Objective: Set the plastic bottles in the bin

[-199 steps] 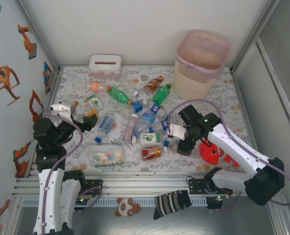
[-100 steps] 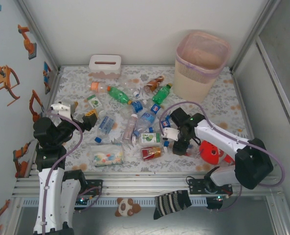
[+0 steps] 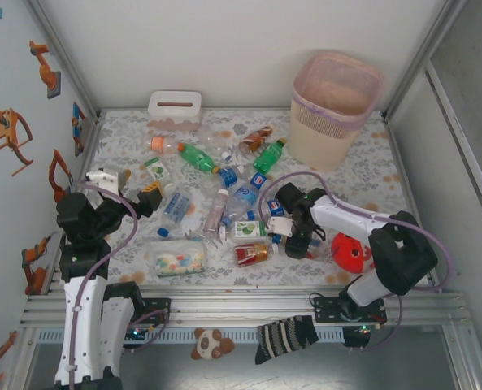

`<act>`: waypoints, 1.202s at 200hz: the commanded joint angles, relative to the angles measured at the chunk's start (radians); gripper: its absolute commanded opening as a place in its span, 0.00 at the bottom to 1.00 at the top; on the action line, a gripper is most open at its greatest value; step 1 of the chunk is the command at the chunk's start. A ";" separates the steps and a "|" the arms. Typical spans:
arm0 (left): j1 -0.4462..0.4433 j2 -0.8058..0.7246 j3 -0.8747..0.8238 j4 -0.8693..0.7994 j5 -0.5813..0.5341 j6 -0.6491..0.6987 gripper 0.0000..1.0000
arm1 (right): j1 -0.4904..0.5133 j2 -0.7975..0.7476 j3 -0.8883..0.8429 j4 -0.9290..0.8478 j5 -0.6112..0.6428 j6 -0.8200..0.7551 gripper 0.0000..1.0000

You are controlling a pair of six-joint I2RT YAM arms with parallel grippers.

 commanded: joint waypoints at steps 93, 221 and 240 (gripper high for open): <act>0.009 -0.003 0.034 0.000 0.006 -0.003 0.96 | 0.009 -0.047 0.016 -0.044 0.017 0.013 0.45; 0.012 0.002 0.034 0.004 0.011 -0.008 0.96 | -0.086 -0.329 0.291 -0.072 -0.175 0.149 0.44; 0.012 0.002 0.034 0.006 0.011 -0.008 0.96 | -0.112 -0.330 0.371 -0.059 -0.213 0.167 0.44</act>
